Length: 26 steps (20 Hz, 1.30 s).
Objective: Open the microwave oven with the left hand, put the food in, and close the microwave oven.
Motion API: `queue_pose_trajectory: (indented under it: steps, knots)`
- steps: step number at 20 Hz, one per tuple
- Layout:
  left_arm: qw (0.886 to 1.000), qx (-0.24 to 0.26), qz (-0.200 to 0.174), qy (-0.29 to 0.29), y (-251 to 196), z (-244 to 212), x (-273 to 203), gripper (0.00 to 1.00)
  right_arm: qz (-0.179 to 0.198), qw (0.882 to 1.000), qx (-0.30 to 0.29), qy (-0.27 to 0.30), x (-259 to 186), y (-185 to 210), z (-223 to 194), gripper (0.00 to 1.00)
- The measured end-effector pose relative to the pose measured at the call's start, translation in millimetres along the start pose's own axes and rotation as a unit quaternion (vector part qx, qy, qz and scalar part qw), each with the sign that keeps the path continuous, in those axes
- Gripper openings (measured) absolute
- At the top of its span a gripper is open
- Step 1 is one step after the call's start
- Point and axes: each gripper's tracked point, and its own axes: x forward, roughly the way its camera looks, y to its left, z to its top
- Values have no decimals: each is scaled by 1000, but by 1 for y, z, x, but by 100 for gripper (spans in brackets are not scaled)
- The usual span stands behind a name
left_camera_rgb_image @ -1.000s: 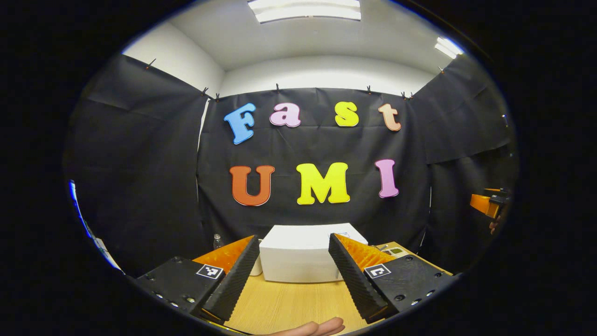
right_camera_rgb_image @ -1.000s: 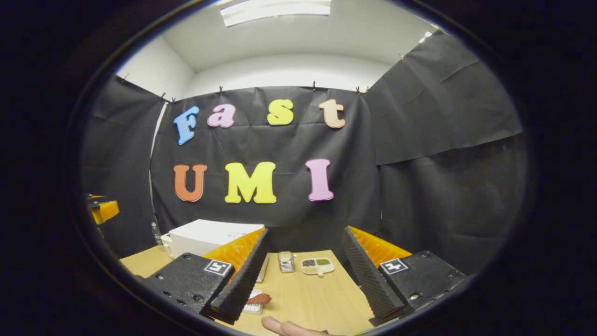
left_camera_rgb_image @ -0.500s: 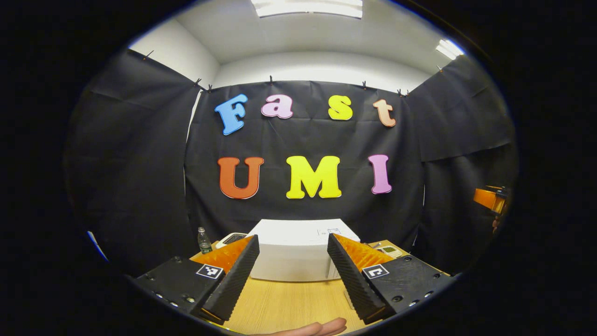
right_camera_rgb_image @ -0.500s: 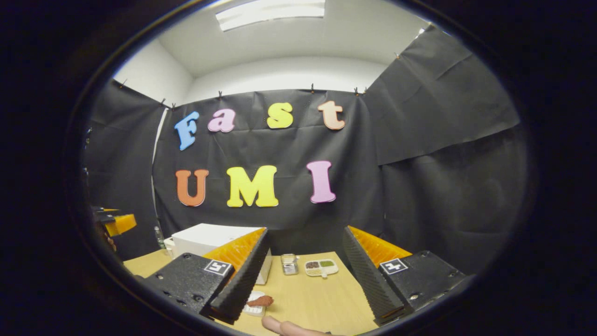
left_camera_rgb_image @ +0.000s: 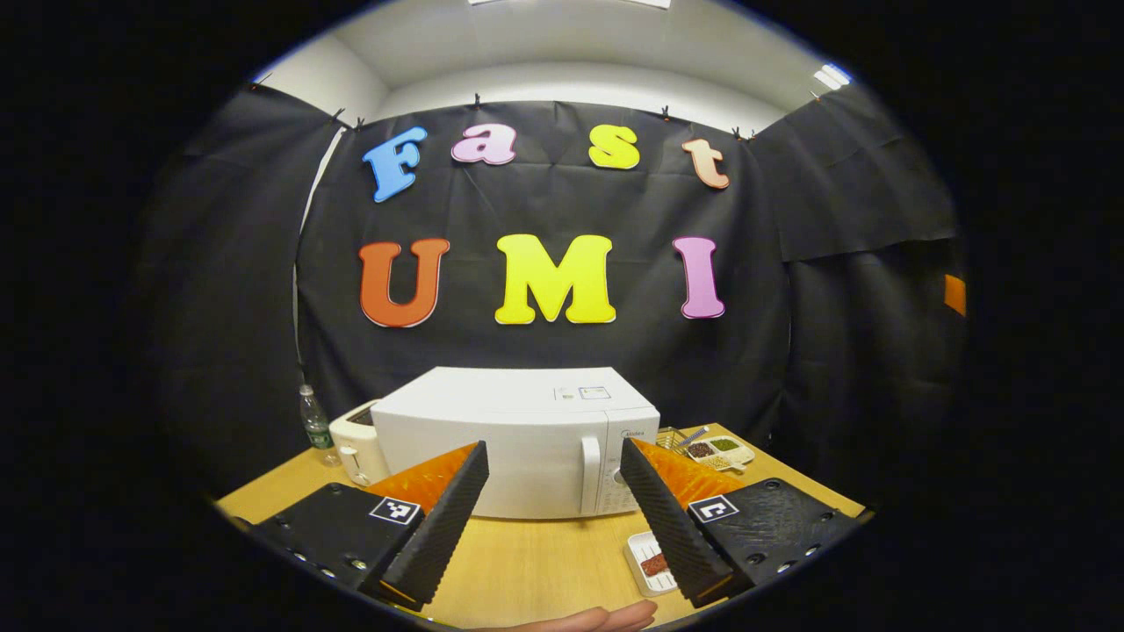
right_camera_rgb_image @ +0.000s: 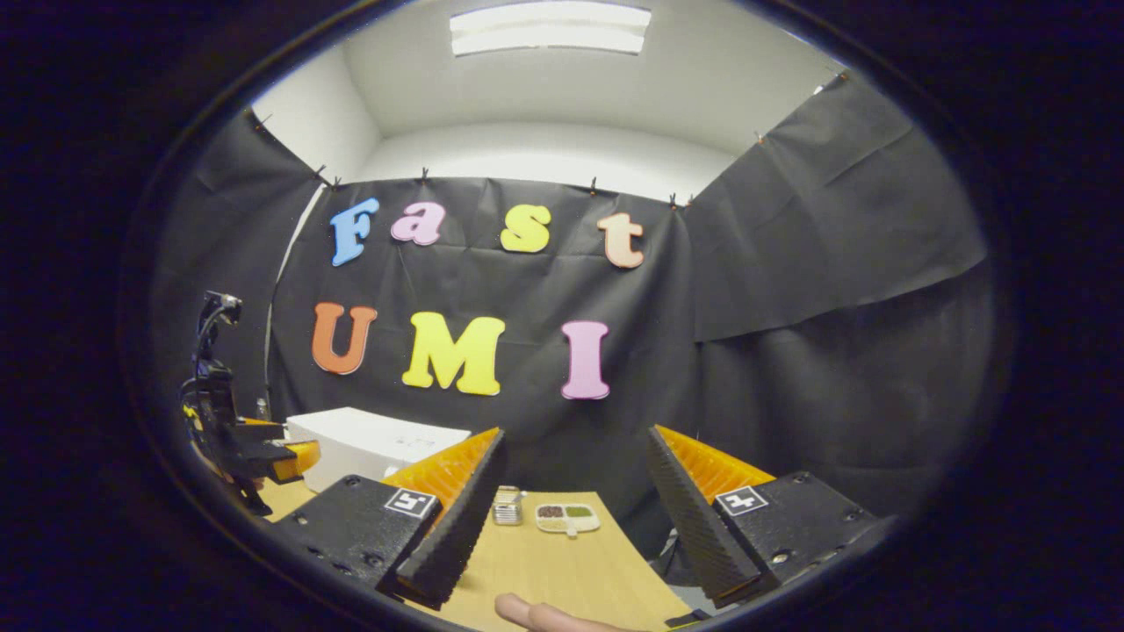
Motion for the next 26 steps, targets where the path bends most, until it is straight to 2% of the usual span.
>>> queue_pose_trajectory:
  steps: [3, 8, 9, 10, 11, 12, 13, 14, 18, 19, 20, 21, 22, 23, 24, 25, 26]
  knots:
    - [1000, 2, 5, 10, -5, -30, 37, 95, -2, 1000, -3, -17, 0, 1, -3, 100]
    - [999, 14, -9, 32, -24, -79, 86, 93, 7, 1000, -1, -8, 2, 0, -9, 100]
    - [999, 12, -13, 38, -30, -87, 94, 93, 8, 1000, -2, -10, 3, -2, -10, 91]
    - [999, 9, -18, 38, -35, -91, 103, 93, 7, 1000, -4, -13, 4, -3, -10, 90]
    - [999, 9, -26, 36, -42, -94, 111, 93, 5, 1000, -5, -17, 4, -7, -10, 100]
    - [999, 11, -25, 33, -43, -96, 117, 93, 2, 1000, -6, -22, 5, -12, -9, 90]
    - [999, 13, -18, 31, -41, -100, 126, 93, 0, 1000, -7, -25, 4, -17, -11, 90]
    - [999, 12, -14, 38, -41, -106, 133, 94, -3, 1000, -9, -26, 3, -22, -13, 100]
    - [999, 9, -2, 37, -40, -118, 151, 93, -11, 1000, -7, -20, 3, -37, -24, 100]
    - [999, 14, -8, 27, -43, -116, 156, 86, -11, 1000, -5, -20, 4, -39, -26, 100]
    - [1000, 18, -18, 17, -48, -115, 160, 77, -11, 1000, -3, -22, 5, -40, -28, 90]
    - [1000, 24, -2, 13, -40, -115, 168, 44, -9, 1000, 0, -23, 6, -41, -31, 100]
    - [999, 23, 11, 21, -36, -119, 166, 60, -8, 1000, 4, -22, 6, -42, -33, 100]
    - [1000, 20, 14, 13, -35, -115, 165, 31, -6, 1000, 7, -18, 8, -43, -38, 100]
    - [1000, 19, 13, 17, -35, -116, 166, 34, -4, 1000, 10, -13, 9, -42, -41, 90]
    - [1000, 13, 13, 17, -34, -117, 163, 34, -1, 1000, 11, -7, 10, -40, -45, 100]
    - [999, 10, 14, 29, -36, -122, 163, 24, 0, 1000, 11, -1, 10, -40, -47, 100]
